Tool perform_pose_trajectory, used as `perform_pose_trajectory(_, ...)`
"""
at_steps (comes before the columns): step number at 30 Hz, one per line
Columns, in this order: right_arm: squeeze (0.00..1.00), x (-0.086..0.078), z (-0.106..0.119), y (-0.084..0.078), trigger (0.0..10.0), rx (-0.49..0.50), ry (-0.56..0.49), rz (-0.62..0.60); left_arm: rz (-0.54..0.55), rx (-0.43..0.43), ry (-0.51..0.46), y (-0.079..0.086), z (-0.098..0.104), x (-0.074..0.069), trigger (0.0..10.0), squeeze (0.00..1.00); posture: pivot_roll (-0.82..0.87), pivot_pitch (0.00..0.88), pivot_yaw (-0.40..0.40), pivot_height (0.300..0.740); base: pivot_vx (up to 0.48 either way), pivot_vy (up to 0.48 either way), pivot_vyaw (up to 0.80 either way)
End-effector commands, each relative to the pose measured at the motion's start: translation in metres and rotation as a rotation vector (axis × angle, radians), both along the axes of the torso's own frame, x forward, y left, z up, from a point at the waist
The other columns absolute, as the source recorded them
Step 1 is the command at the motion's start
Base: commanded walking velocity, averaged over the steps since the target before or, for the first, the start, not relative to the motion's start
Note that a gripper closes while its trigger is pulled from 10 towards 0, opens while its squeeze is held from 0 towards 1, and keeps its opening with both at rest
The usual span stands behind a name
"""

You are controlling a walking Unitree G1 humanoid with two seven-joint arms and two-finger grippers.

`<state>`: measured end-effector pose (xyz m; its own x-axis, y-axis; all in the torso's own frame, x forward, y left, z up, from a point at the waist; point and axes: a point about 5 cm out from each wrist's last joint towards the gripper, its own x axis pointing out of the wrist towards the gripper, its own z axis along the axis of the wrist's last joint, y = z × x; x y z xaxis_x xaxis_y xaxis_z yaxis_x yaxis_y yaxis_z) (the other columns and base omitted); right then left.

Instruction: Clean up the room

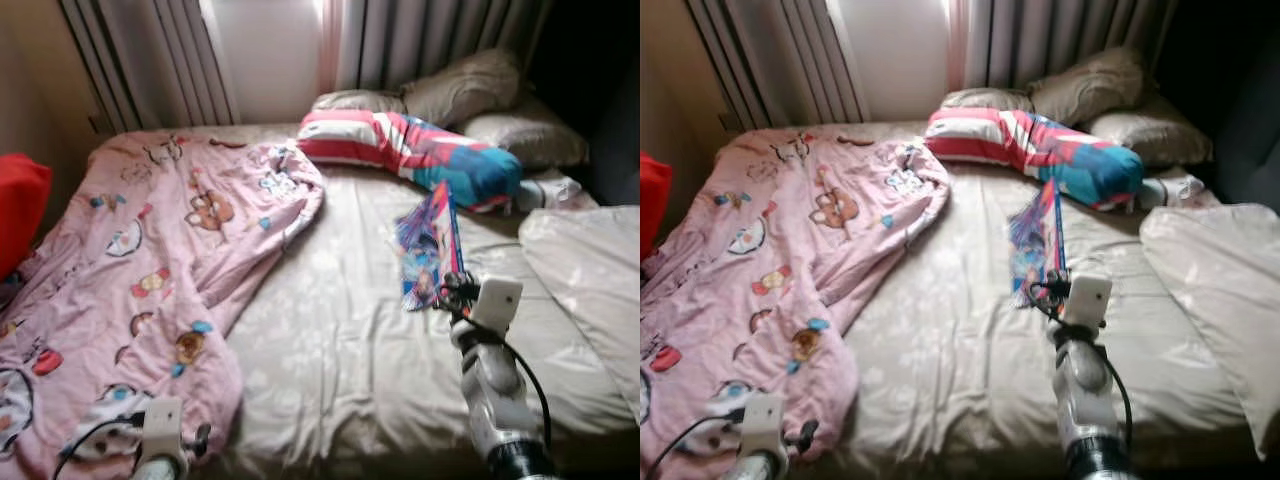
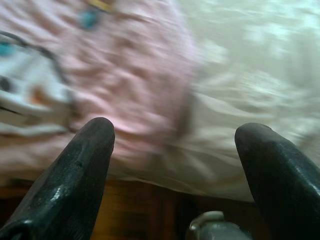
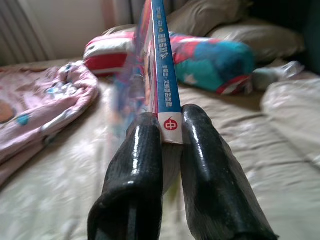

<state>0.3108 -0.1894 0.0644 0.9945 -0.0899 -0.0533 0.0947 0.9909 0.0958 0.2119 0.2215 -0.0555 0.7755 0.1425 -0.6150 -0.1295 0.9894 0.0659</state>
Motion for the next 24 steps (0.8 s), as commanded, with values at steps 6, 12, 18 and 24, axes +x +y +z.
perform_pose_trajectory(6, 0.00, 0.0075, 0.0166, 0.0060, 10.0, -0.028, -0.075, 0.029, 0.016, 0.017, 0.018, 0.0099, -0.0008, -0.0046, 10.0, 0.00, -0.02, 0.000, 0.009, 0.720, 0.000, -0.328, 0.00)
perform_pose_trajectory(12, 0.00, 0.0079, 0.0165, 0.0062, 10.0, -0.023, -0.071, 0.032, 0.015, 0.014, 0.018, 0.0087, -0.0008, -0.0039, 10.0, 0.00, -0.02, 0.000, 0.006, 0.720, 0.000, -0.330, 0.00)
perform_pose_trajectory(18, 0.00, 0.0076, 0.0161, 0.0049, 10.0, -0.018, -0.069, 0.024, 0.016, 0.012, 0.033, 0.0085, -0.0028, -0.0065, 10.0, 0.00, -0.02, 0.000, 0.006, 0.720, 0.000, -0.328, 0.00)
perform_pose_trajectory(24, 0.00, 0.0082, 0.0154, 0.0035, 10.0, -0.008, -0.061, 0.027, 0.031, 0.004, 0.061, 0.0097, -0.0060, -0.0111, 10.0, 0.00, -0.02, 0.000, 0.005, 0.720, 0.000, 0.000, 0.00)
